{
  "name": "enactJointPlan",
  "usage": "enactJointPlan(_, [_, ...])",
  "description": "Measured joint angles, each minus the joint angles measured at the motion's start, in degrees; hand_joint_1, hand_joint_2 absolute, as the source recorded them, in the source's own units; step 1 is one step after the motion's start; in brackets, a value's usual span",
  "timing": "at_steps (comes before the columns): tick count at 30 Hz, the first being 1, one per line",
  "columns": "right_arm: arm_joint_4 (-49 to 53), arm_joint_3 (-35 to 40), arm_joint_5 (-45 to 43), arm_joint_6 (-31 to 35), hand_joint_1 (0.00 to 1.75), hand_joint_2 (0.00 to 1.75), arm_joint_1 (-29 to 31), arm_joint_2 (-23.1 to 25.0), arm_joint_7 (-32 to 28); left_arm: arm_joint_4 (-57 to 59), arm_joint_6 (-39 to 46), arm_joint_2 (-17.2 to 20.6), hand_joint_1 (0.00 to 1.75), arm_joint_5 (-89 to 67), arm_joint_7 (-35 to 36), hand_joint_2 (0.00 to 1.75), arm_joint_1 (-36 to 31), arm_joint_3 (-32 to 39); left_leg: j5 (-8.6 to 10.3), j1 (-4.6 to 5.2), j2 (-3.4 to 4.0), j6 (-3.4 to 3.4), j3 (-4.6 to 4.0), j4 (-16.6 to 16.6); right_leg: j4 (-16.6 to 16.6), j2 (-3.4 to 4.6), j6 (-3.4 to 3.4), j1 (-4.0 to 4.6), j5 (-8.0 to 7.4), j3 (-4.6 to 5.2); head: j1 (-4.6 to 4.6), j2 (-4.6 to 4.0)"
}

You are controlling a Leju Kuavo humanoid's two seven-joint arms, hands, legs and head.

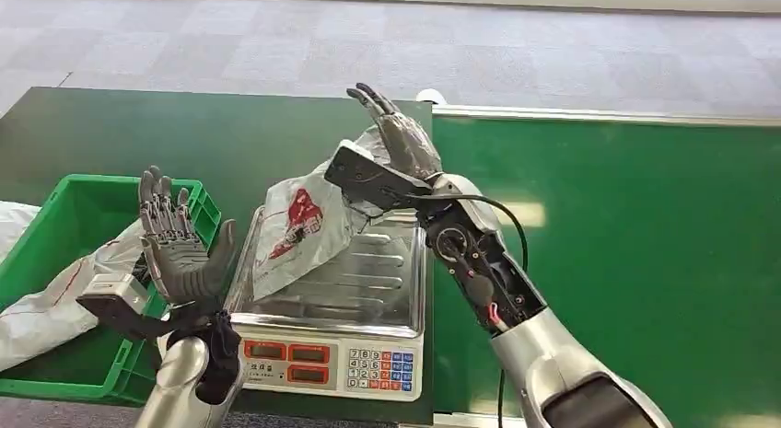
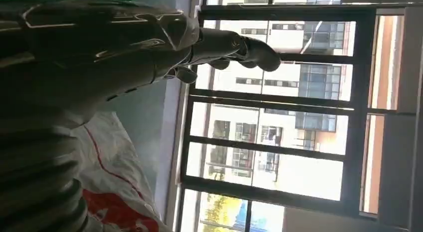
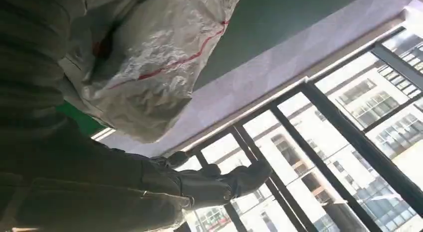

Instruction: Moved the parcel from conveyor to table for the left to box.

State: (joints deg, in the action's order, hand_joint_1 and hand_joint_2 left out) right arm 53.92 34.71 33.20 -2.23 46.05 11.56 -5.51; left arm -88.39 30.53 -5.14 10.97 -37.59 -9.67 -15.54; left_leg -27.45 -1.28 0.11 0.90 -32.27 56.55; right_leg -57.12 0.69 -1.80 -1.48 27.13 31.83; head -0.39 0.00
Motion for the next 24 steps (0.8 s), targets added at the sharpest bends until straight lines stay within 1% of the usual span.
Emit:
enactJointPlan(2, [1.1, -0.6, -0.6, 1.0, 0.00, 1.75, -0.7, -0.3, -0.8, 0.0, -0.7, 0.1, 0.00, -0.2, 0.0, 1.75, 0.1, 0.0, 0.00, 0.00, -0.01, 0.00, 0.00, 0.0, 0.0, -0.01, 0.00, 0.00, 0.00, 0.00, 0.02, 0.00])
enactJointPlan(4, [3.5, -2.0, -1.9, 3.6, 0.00, 1.75, -2.2, -0.7, -3.1, 0.0, -2.6, 0.1, 0.00, -0.9, 0.3, 1.75, 0.5, 0.0, 0.00, 0.00, -0.02, 0.00, 0.01, 0.0, 0.0, -0.01, 0.00, 0.00, 0.00, 0.01, 0.00, 0.00])
enactJointPlan(7, [11.0, -6.2, -5.4, 7.2, 0.00, 1.75, -6.4, -1.9, -8.5, -0.1, -5.7, 0.3, 0.00, -2.9, 0.6, 1.75, 2.0, 0.0, -0.01, 0.01, -0.04, 0.00, -0.01, 0.0, 0.0, -0.05, 0.00, -0.01, 0.01, 0.01, 0.00, 0.00])
enactJointPlan(9, [16.0, -8.8, -6.7, 8.0, 0.00, 1.75, -9.9, -2.8, -10.1, -0.5, -7.0, 0.6, 0.00, -4.9, 1.3, 1.75, 3.0, 0.2, -0.03, 0.01, -0.04, 0.00, -0.03, 0.0, 0.1, -0.05, 0.00, -0.01, 0.01, 0.00, 0.02, 0.00])
enactJointPlan(11, [21.7, -11.5, -7.3, 8.4, 0.00, 1.75, -14.0, -3.5, -10.8, -1.0, -8.6, 1.0, 0.00, -7.0, 2.2, 1.75, 4.0, 0.6, -0.05, 0.01, -0.04, -0.01, -0.04, 0.0, 0.1, -0.05, 0.00, -0.01, 0.02, 0.02, 0.00, 0.00])
enactJointPlan(12, [22.9, -12.0, -7.4, 8.5, 0.00, 1.75, -15.1, -3.7, -11.0, -1.0, -9.1, 1.1, 0.00, -7.3, 2.3, 1.75, 4.2, 0.8, -0.05, 0.01, -0.04, -0.01, -0.04, 0.0, 0.1, -0.05, 0.00, -0.01, 0.02, 0.02, 0.00, 0.00])
enactJointPlan(16, [23.6, -12.3, -7.5, 8.7, 0.00, 1.75, -15.6, -3.9, -11.1, -1.1, -9.4, 1.2, 0.00, -7.4, 2.4, 1.75, 4.3, 1.0, -0.05, 0.01, -0.04, -0.01, -0.04, 0.0, 0.1, -0.05, 0.00, -0.01, 0.03, 0.02, 0.00, 0.00])
enactJointPlan(18, [32.1, -16.0, -8.2, 9.6, 0.00, 1.75, -24.2, -5.9, -13.2, -1.9, -11.5, 1.9, 0.00, -8.6, 2.8, 1.75, 6.2, 2.8, -0.03, 0.00, -0.01, 0.00, -0.05, 0.0, 0.1, -0.05, 0.01, 0.00, 0.02, 0.04, -0.02, 0.00])
enactJointPlan(22, [34.3, -17.0, -8.2, 9.8, 0.00, 1.75, -26.0, -6.4, -13.2, -2.1, -12.0, 2.0, 0.00, -9.1, 2.9, 1.75, 6.7, 3.3, 0.00, 0.00, -0.01, 0.01, -0.04, 0.0, 0.0, -0.05, 0.01, 0.00, 0.01, 0.03, 0.00, 0.00])
enactJointPlan(24, [35.2, -17.6, -8.0, 11.0, 0.00, 1.75, -27.4, -6.6, -12.9, -2.3, -12.8, 2.1, 0.00, -9.7, 3.3, 1.75, 6.9, 3.5, 0.00, 0.00, -0.04, 0.01, -0.02, 0.0, 0.1, -0.09, 0.01, 0.00, 0.01, 0.00, 0.00, 0.00])
